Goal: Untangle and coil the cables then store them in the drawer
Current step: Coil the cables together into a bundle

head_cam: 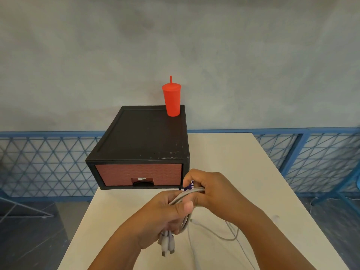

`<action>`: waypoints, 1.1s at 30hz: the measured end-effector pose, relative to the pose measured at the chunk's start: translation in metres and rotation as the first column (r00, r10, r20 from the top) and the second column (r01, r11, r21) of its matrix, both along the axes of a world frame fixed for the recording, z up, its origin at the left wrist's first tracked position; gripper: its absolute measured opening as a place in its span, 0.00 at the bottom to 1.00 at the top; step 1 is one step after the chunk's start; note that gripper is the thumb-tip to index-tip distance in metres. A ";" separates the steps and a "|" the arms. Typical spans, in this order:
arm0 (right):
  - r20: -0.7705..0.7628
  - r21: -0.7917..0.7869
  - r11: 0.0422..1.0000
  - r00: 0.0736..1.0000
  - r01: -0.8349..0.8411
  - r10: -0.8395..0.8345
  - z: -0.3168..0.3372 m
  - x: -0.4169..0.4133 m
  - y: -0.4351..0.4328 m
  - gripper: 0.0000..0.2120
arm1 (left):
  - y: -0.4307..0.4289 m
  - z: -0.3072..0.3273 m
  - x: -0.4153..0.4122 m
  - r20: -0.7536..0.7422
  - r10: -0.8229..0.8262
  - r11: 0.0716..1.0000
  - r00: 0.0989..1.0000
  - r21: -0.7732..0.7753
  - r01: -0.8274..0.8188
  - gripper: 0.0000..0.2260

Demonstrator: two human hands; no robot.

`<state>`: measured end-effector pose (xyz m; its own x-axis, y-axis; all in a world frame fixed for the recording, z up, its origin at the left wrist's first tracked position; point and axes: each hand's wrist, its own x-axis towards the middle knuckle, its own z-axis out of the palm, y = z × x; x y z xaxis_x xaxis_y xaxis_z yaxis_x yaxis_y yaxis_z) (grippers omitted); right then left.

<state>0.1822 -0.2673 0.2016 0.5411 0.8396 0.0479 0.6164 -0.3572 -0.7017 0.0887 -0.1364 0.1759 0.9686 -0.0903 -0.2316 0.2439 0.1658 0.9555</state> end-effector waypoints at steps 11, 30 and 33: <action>-0.289 0.449 0.891 0.954 0.058 0.083 -0.021 -0.006 0.004 0.33 | 0.006 -0.003 -0.002 0.074 -0.036 0.919 0.997 -0.390 0.062 0.22; -0.407 0.445 0.787 0.879 0.427 -0.247 -0.035 -0.010 0.012 0.24 | -0.006 0.005 0.007 -0.064 0.147 0.953 0.987 -0.260 -0.158 0.14; -0.389 0.448 0.737 0.852 0.507 -0.350 -0.033 -0.007 0.007 0.20 | -0.013 0.013 0.007 -0.072 0.232 0.973 0.970 0.010 -0.232 0.02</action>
